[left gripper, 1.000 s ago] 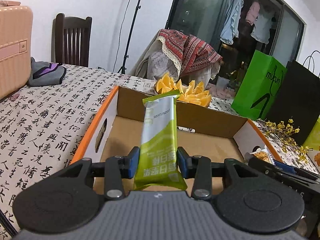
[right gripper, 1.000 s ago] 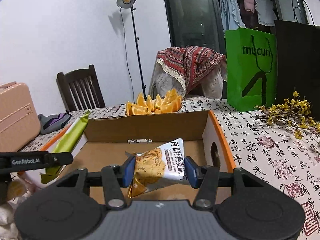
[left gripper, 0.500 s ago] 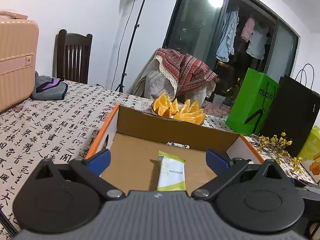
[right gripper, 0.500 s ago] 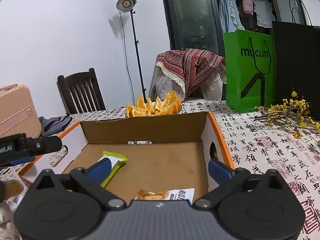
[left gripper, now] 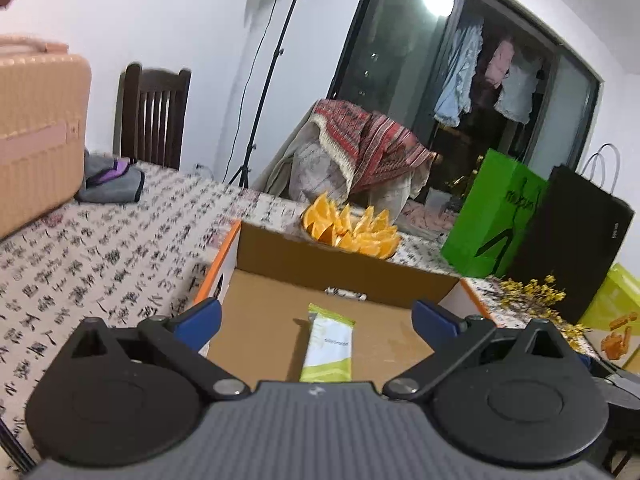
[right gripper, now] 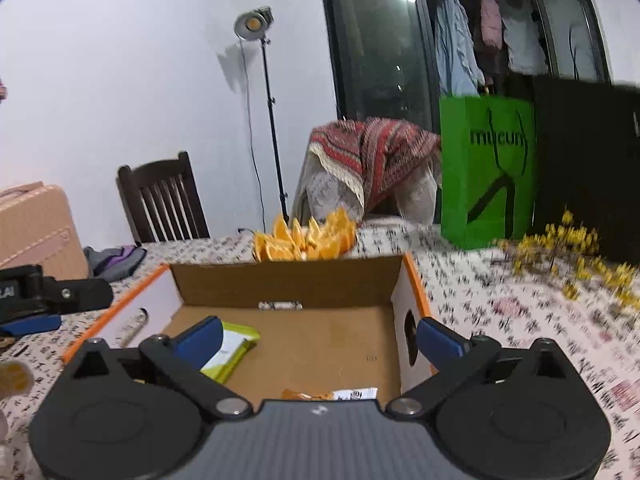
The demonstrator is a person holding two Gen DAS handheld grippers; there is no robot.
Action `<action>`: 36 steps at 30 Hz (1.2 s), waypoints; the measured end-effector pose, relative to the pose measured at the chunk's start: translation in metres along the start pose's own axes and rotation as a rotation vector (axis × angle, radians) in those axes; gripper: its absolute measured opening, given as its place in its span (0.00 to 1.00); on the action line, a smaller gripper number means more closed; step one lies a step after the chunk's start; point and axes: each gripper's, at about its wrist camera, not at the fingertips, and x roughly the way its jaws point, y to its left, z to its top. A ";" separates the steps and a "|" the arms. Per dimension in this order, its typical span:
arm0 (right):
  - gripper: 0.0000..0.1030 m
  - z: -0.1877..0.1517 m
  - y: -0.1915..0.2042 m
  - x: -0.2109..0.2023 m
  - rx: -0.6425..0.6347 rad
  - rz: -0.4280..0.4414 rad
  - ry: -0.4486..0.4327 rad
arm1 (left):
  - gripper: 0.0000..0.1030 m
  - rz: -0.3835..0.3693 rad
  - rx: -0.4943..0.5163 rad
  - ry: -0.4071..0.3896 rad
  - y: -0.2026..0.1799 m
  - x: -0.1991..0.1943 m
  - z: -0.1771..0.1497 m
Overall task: Organize snacks
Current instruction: 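Open both grippers to drop the packets into the box, then move both grippers back to the snack pile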
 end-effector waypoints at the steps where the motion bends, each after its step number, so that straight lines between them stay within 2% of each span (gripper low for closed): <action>1: 1.00 0.002 0.003 -0.008 -0.013 -0.003 -0.012 | 1.00 -0.002 0.009 -0.013 -0.002 -0.008 0.000; 6: 1.00 -0.002 0.012 -0.046 -0.051 0.010 -0.039 | 1.00 -0.018 0.038 -0.046 -0.006 -0.046 -0.005; 16: 1.00 -0.040 0.019 -0.106 -0.048 0.060 -0.024 | 1.00 -0.035 0.076 -0.065 0.006 -0.109 -0.038; 26: 1.00 -0.087 0.014 -0.134 -0.026 0.055 0.041 | 1.00 -0.042 0.038 0.012 0.037 -0.128 -0.083; 36: 1.00 -0.107 0.013 -0.137 -0.014 0.062 0.109 | 1.00 -0.034 0.055 0.044 0.046 -0.130 -0.099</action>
